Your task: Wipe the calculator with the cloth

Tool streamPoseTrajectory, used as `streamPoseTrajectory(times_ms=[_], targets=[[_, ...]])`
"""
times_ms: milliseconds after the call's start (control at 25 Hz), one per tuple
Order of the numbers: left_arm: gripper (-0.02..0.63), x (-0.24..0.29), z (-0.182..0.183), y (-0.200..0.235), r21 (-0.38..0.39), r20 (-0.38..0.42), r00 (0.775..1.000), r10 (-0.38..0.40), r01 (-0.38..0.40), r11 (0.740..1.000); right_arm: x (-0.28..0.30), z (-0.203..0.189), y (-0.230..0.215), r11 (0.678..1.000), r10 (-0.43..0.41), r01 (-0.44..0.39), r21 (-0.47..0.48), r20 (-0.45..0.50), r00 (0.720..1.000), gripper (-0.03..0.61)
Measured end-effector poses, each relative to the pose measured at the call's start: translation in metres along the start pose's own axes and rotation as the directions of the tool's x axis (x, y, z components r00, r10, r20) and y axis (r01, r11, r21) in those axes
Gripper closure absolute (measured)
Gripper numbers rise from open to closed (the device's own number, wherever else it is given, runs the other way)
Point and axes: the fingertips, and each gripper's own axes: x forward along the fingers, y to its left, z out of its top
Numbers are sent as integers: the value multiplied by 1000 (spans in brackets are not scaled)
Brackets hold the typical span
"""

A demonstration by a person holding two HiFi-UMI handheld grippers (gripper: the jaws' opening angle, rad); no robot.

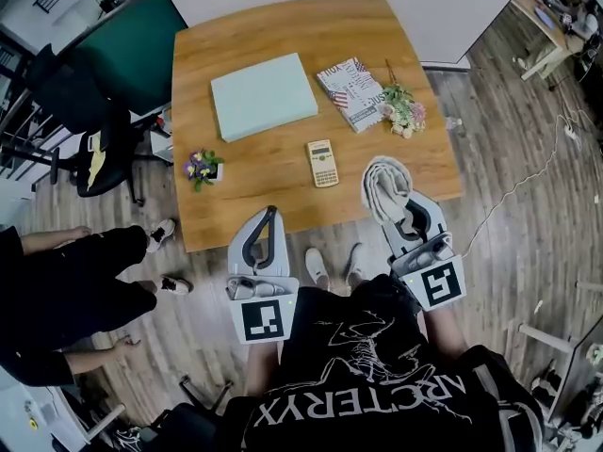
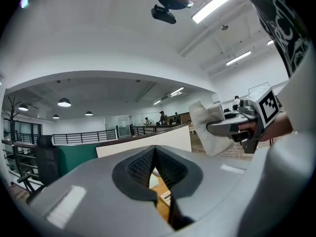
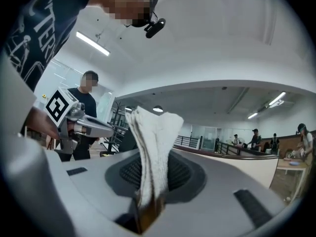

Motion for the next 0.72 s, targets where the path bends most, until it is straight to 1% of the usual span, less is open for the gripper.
streamPoseTrajectory(times_ms=[240,440,520,600,720], targets=[[618,22,0,5,-12,0,999,41,-41,999,22,-4,-18,999,34,-35,12,35,999,488],[618,35,7,0,-11,-1,998,68,-68,998,34,-11,-38,998,66,-67,20,29,997,488],[618,39,9,-3,1,-3,997,74,-74,997,41,-23,-41,995,94,-94,20,-7,996,488],[618,40,10,-4,14,-8,997,80,-80,997,53,-43,-42,991,133,-133,8,-73,988,488],[618,37,9,-3,5,-18,995,101,-101,995,79,-79,-37,979,196,-203,-19,-184,963,488]])
